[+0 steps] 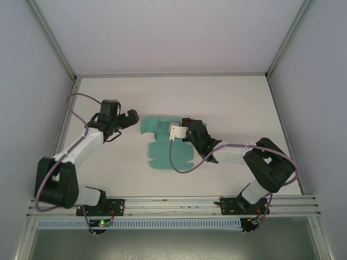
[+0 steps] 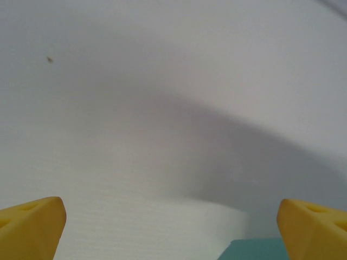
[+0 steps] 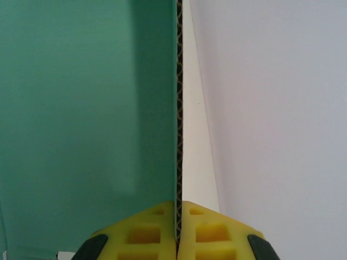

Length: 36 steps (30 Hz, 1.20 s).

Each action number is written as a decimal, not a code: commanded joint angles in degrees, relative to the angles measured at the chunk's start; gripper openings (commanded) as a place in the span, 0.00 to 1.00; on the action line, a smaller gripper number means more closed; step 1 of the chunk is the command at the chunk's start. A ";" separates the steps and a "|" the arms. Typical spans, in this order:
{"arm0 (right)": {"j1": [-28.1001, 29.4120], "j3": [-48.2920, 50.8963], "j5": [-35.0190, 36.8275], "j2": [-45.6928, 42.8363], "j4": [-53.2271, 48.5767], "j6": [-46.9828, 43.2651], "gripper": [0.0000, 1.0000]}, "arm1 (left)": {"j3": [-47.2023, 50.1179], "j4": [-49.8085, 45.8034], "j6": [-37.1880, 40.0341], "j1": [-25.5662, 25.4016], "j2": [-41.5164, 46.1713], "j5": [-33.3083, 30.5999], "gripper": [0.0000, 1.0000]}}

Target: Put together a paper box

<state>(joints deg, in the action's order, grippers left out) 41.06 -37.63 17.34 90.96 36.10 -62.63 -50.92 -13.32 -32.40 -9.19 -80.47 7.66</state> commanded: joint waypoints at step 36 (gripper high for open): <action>2.88 -3.41 4.91 -0.67 -7.25 -0.70 0.00 | 12.45 35.24 22.57 -12.46 -6.37 18.27 0.62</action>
<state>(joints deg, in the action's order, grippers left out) 42.92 -39.66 20.86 90.48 29.82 -63.05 -36.82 18.50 -13.30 -20.56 -85.03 29.71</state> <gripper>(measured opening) 0.057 0.624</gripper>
